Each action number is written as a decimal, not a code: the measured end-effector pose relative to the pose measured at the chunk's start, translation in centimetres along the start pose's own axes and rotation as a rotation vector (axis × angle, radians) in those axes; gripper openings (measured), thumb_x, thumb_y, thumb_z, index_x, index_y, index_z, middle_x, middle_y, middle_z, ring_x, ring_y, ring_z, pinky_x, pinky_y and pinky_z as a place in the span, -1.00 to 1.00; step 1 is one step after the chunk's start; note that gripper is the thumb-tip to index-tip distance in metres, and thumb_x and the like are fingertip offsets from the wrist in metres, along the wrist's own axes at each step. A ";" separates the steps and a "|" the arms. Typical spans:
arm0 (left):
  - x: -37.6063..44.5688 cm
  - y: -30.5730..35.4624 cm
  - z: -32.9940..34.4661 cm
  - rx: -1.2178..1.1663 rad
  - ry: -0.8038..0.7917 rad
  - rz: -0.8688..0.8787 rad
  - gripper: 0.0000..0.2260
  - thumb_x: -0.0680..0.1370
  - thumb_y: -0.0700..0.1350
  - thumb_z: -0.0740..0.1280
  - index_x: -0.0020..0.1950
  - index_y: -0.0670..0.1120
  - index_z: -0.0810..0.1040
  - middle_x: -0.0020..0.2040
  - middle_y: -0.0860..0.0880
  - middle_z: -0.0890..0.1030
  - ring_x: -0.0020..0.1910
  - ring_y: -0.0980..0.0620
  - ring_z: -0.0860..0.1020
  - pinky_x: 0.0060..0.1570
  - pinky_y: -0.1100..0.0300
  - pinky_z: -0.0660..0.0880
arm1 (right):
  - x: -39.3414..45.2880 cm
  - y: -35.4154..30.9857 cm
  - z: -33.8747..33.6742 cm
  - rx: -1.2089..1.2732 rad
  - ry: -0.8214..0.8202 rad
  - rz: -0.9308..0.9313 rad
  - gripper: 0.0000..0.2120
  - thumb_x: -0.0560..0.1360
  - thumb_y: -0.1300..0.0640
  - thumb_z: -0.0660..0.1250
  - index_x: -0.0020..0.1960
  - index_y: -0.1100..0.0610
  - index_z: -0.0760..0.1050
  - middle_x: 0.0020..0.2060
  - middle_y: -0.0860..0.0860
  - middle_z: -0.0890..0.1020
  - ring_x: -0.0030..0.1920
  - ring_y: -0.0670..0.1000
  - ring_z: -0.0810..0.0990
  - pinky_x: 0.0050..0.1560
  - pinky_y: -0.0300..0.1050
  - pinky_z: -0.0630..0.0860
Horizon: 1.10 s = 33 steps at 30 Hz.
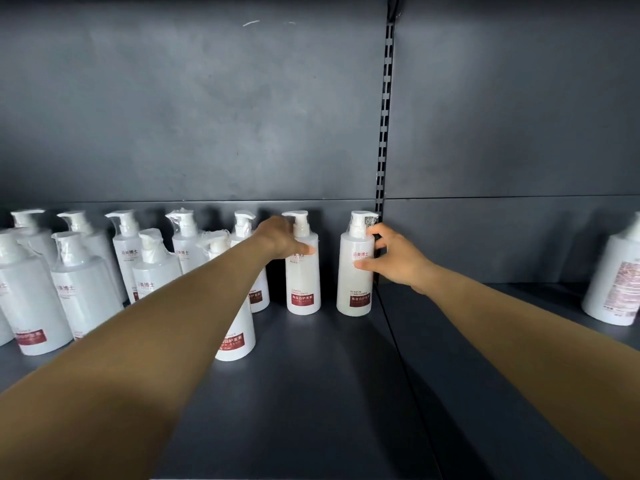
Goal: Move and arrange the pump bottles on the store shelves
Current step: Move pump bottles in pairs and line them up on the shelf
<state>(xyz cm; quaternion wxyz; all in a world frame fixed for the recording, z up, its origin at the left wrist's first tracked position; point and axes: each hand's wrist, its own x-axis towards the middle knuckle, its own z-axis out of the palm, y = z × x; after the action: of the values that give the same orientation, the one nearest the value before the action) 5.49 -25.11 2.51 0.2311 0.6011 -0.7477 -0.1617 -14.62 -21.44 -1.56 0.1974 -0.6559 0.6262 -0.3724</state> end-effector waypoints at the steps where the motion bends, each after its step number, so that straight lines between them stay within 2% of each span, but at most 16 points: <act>1: -0.5 0.3 -0.2 0.065 -0.014 0.006 -0.53 0.45 0.01 0.44 0.29 -0.16 0.49 0.27 -0.08 0.54 0.24 -0.07 0.51 0.11 0.23 0.37 | -0.1 0.0 -0.5 -0.052 -0.023 -0.017 -0.47 0.43 0.14 0.45 0.34 0.06 0.34 0.09 0.04 0.56 0.10 0.04 0.54 0.07 -0.11 0.46; 4: -0.9 1.1 -1.1 0.234 -0.063 0.000 -0.47 0.43 0.10 0.42 0.27 -0.20 0.48 0.25 -0.12 0.53 0.22 -0.11 0.50 0.13 0.18 0.40 | -0.3 -0.5 -2.0 -0.214 -0.072 -0.038 -0.33 0.42 0.12 0.46 0.45 -0.03 0.25 0.28 0.10 0.48 0.25 0.06 0.48 0.22 -0.12 0.38; 9: -3.7 3.3 -2.9 0.429 -0.141 0.001 -0.34 0.41 0.11 0.44 0.39 -0.19 0.36 0.34 -0.09 0.46 0.30 -0.10 0.45 0.30 0.08 0.38 | -2.8 -2.1 -5.4 -0.477 -0.132 -0.031 -0.30 0.44 0.07 0.44 0.48 0.04 0.20 0.39 0.05 0.38 0.34 0.07 0.40 0.18 -0.15 0.35; 12: -5.9 5.2 -3.6 0.544 -0.148 0.041 -0.34 0.42 0.12 0.43 0.43 -0.13 0.35 0.38 -0.06 0.43 0.34 -0.09 0.42 0.34 0.07 0.34 | -4.8 -3.0 -7.0 -0.639 -0.156 -0.009 -0.28 0.44 -0.01 0.44 0.48 0.04 0.17 0.39 0.05 0.39 0.33 0.08 0.42 0.22 -0.11 0.37; 15: -7.9 7.0 -3.9 0.602 -0.153 0.055 -0.32 0.41 0.10 0.45 0.44 -0.12 0.32 0.41 -0.06 0.39 0.36 -0.10 0.39 0.36 0.04 0.33 | -7.3 -3.9 -8.7 -0.749 -0.182 0.004 -0.23 0.45 -0.08 0.41 0.52 0.03 0.10 0.47 0.01 0.27 0.41 0.07 0.32 0.24 -0.12 0.33; 18: -10.2 8.4 -3.8 0.628 -0.165 0.069 -0.28 0.41 0.07 0.46 0.47 -0.13 0.27 0.44 -0.06 0.36 0.38 -0.10 0.37 0.35 0.03 0.34 | -10.1 -4.4 -10.2 -0.793 -0.192 0.029 -0.19 0.44 -0.10 0.41 0.53 0.02 0.06 0.50 0.01 0.21 0.45 0.07 0.26 0.30 -0.09 0.30; 24: -15.0 10.2 -2.5 0.665 -0.196 0.110 -0.25 0.41 0.08 0.46 0.49 -0.13 0.22 0.46 -0.07 0.33 0.40 -0.10 0.35 0.35 0.07 0.33 | -16.2 -4.2 -12.8 -0.807 -0.206 0.086 -0.16 0.41 -0.10 0.45 0.53 0.03 0.06 0.47 0.00 0.25 0.43 0.08 0.29 0.31 -0.06 0.32; 29: -17.9 12.1 -1.3 0.644 -0.220 0.106 -0.15 0.39 0.11 0.47 0.53 -0.06 0.10 0.52 -0.03 0.21 0.46 -0.10 0.26 0.39 0.02 0.29 | -20.6 -2.8 -15.5 -0.815 -0.206 0.139 -0.12 0.39 -0.11 0.45 0.54 0.02 0.04 0.49 0.01 0.20 0.46 0.08 0.25 0.39 -0.02 0.29; 31: -18.5 13.0 -0.6 0.617 -0.254 0.094 -0.09 0.35 0.10 0.50 0.54 -0.04 0.06 0.53 -0.02 0.18 0.45 -0.12 0.28 0.38 -0.02 0.32 | -22.1 -2.4 -16.8 -0.833 -0.200 0.150 -0.12 0.40 -0.10 0.45 0.54 0.04 0.03 0.49 0.02 0.21 0.45 0.09 0.27 0.38 -0.02 0.31; 33: -19.1 14.3 0.1 0.611 -0.259 0.126 -0.13 0.37 0.09 0.49 0.53 -0.07 0.10 0.51 -0.04 0.22 0.43 -0.12 0.31 0.38 0.01 0.32 | -23.3 -1.6 -18.1 -0.828 -0.180 0.172 -0.13 0.41 -0.09 0.45 0.54 0.05 0.04 0.48 0.03 0.24 0.44 0.09 0.28 0.34 -0.04 0.32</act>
<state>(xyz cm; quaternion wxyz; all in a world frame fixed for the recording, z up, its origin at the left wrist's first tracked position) -3.11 -3.32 7.03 -0.0468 0.5696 -0.8206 0.0094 -25.44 5.13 5.61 0.0017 -0.6550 0.7555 -0.0133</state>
